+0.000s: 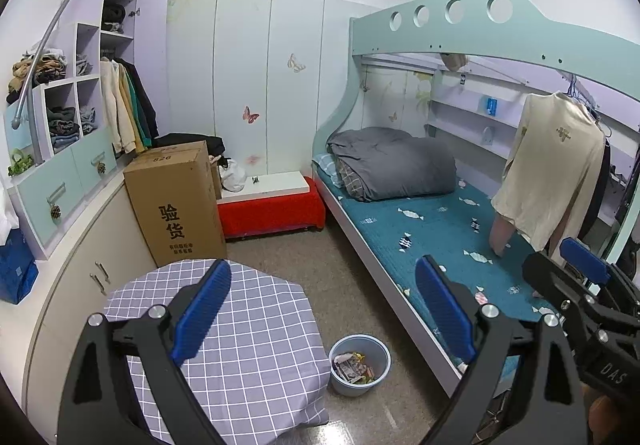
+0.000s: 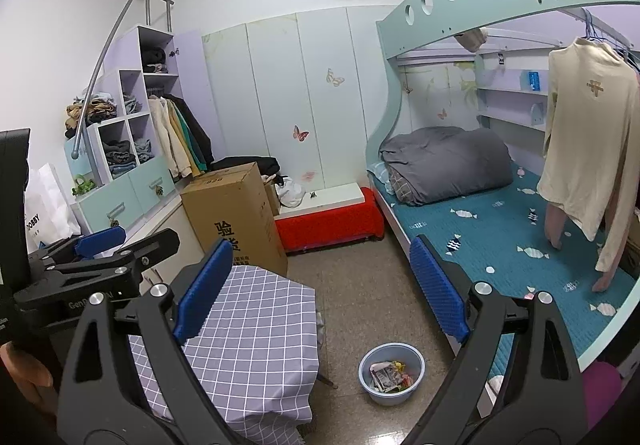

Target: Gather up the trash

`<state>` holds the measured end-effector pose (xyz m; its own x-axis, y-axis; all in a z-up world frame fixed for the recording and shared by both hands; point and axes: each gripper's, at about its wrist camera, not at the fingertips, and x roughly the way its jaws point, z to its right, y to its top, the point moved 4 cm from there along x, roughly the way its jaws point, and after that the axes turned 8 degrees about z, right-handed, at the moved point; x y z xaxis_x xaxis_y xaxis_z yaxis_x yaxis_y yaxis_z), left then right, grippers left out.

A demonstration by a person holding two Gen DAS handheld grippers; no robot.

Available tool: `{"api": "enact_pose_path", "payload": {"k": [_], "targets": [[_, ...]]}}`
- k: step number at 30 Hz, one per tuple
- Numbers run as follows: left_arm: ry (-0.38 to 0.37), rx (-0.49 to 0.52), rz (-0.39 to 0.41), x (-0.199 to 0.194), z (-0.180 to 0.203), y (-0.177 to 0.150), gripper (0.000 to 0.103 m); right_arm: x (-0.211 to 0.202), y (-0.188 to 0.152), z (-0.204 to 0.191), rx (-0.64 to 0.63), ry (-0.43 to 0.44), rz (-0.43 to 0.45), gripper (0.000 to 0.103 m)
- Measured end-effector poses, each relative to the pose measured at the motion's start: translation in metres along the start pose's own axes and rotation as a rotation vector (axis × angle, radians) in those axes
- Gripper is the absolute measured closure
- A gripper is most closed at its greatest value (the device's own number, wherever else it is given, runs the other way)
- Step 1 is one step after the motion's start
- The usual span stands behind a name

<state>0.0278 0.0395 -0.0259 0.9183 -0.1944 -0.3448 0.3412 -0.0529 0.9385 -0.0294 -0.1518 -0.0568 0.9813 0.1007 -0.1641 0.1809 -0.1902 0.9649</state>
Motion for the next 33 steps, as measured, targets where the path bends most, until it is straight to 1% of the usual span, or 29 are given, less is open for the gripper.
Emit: {"api": "enact_pose_path", "payload": {"k": [11,33], "targets": [[-0.01,0.003,-0.002,0.003,-0.002,0.0,0.011,0.009,-0.003,-0.004,0.004,0.004,-0.019,0.014],[-0.005,-0.007,-0.002,0.006,-0.013,0.001,0.011,0.019,-0.01,-0.007,0.018,0.026,-0.04,0.013]]}}
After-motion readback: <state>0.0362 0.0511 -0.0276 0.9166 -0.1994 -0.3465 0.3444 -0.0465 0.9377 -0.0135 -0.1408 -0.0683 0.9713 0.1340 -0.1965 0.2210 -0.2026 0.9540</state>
